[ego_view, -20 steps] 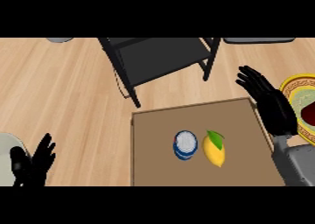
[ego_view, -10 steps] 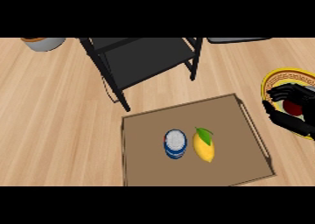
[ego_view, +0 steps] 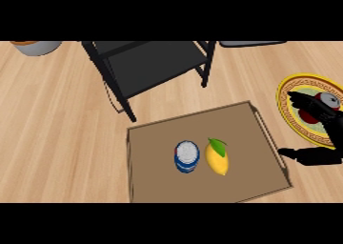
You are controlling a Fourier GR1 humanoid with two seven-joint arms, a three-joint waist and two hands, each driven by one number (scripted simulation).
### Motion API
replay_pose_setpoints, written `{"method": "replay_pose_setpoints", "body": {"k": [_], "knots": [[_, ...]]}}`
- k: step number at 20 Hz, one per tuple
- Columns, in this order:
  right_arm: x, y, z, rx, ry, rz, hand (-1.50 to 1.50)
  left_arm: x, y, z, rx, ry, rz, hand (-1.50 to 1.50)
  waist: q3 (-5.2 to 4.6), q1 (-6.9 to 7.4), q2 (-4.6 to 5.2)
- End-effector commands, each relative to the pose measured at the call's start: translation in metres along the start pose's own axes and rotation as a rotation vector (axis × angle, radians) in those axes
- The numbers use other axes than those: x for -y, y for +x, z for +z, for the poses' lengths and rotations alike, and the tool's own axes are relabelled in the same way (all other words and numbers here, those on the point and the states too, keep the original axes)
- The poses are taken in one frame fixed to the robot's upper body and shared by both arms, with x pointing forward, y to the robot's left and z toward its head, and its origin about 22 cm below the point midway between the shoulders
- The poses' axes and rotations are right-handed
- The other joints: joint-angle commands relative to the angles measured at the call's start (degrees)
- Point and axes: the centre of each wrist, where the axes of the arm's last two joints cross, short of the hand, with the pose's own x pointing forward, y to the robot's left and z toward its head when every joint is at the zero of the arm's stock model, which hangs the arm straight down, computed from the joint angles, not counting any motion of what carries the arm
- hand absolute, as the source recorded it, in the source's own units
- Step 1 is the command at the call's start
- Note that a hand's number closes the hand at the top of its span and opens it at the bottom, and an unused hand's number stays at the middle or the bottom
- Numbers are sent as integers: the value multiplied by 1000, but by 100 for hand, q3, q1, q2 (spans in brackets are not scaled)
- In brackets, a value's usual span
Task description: Pick the lemon from the tray and place it in the tiered shelf
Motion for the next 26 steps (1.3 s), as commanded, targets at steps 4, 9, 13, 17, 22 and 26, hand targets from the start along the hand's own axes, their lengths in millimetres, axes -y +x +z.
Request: {"method": "replay_pose_setpoints", "body": {"k": [4, 9, 13, 17, 22, 26], "knots": [[-1, 25, 2, -8, 223, 102, -150, 34, 91, -6, 476, -120, 30, 0, -152, -208, 24], [-6, 41, 3, -85, 251, 188, -150, 46, 86, -5, 476, -135, 32, 0, -159, -195, 30], [-7, 58, -3, -132, 191, 234, -150, 47, 89, -2, 494, -126, 33, 0, -154, -134, 44], [-11, 71, -8, -185, 159, 317, -150, 52, 89, -5, 495, -137, 14, 0, -167, -87, 58], [-39, 80, -8, -270, 197, 349, -150, 62, 89, -7, 500, -151, 22, 0, -170, 14, 72], [-51, 84, -7, -321, 219, 413, -150, 64, 92, -10, 498, -153, 4, 0, -155, 38, 93]]}}
